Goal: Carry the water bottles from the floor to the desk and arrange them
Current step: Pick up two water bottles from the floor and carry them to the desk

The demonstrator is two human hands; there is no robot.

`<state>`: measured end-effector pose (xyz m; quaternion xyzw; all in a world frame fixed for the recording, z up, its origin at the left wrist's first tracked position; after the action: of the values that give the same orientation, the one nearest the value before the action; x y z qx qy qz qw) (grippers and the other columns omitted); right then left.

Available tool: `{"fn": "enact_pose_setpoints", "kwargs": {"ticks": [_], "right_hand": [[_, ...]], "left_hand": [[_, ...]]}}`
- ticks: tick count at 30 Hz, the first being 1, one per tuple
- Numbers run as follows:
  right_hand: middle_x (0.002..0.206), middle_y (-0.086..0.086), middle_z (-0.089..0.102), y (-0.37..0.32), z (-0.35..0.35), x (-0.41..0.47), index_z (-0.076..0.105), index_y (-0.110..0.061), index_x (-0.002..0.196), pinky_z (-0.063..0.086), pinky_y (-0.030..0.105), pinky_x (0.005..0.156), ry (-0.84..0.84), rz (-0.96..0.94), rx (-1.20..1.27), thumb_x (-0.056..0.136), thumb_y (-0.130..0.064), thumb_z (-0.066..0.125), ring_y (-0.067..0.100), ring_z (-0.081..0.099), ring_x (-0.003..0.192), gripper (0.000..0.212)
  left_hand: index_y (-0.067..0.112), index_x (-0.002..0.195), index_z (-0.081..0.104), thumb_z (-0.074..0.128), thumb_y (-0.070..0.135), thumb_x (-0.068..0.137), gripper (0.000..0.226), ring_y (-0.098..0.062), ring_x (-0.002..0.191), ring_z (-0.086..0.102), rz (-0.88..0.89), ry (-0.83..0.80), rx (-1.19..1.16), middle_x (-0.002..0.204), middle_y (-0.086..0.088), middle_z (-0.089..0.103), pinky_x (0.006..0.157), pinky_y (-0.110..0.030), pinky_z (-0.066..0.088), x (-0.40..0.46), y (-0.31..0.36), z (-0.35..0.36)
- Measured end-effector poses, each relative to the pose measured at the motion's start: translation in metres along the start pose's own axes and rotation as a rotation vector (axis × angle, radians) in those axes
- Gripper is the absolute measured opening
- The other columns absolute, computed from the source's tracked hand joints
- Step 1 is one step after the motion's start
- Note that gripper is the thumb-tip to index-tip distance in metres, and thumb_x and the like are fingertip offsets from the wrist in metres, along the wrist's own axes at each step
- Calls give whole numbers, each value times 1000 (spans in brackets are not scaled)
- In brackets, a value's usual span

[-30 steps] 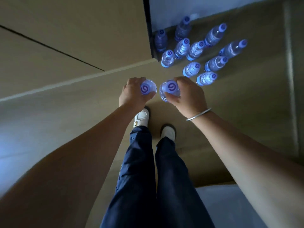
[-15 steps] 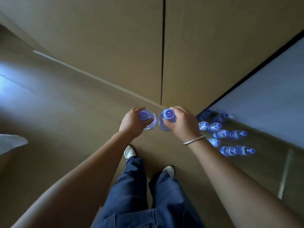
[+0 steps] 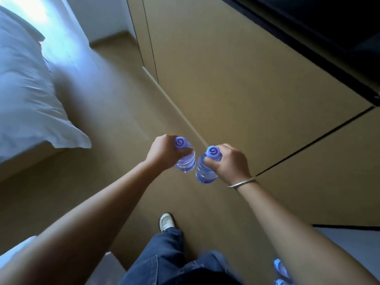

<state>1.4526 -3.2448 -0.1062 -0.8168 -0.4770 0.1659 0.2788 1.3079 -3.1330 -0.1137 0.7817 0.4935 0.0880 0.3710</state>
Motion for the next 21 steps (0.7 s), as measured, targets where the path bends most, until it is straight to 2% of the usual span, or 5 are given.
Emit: {"fn": "enact_pose_setpoints", "kwargs": {"ticks": [6, 10, 13, 18, 21], "right_hand": [[78, 6, 62, -89, 43, 62, 65, -9, 77, 43, 34, 65, -57, -90, 20, 60, -44, 53, 25, 56, 75, 41], [77, 7, 62, -146, 69, 100, 65, -7, 77, 44, 36, 65, -85, -180, 13, 70, -37, 66, 26, 56, 74, 31], [76, 8, 60, -184, 87, 130, 64, -5, 78, 43, 35, 64, -110, -263, -12, 75, -31, 70, 26, 55, 73, 27], [80, 7, 62, -229, 118, 180, 63, -6, 80, 43, 36, 66, -166, -359, -43, 75, -36, 67, 25, 55, 75, 30], [74, 6, 58, -251, 134, 220, 59, -5, 74, 41, 35, 63, -199, -393, -43, 69, -46, 59, 24, 52, 70, 41]], "left_hand": [[15, 48, 47, 72, 38, 69, 39, -13, 51, 36, -50, 188, -27, 43, 1, 44, 51, -26, 35, 19, -55, -96], [9, 62, 63, 73, 37, 70, 30, -16, 55, 42, -102, 257, -58, 57, -8, 61, 55, -30, 42, 31, -87, -141], [7, 69, 67, 72, 37, 70, 30, -15, 56, 45, -149, 326, -92, 62, -11, 66, 59, -35, 47, 45, -110, -173], [6, 63, 64, 72, 39, 69, 35, -17, 55, 43, -203, 421, -62, 54, -8, 59, 54, -31, 40, 83, -137, -216], [7, 63, 64, 71, 44, 68, 38, -20, 55, 48, -234, 461, -1, 54, -7, 58, 53, -28, 37, 115, -149, -243]]}}
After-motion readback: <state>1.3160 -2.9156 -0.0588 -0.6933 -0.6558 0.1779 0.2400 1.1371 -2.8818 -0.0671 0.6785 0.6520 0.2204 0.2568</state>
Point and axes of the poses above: each hand's wrist, its own x-axis towards the middle knuckle, its own z-axis out of the palm, y = z × x, the point moved 9 cm from there along x, towards the middle knuckle
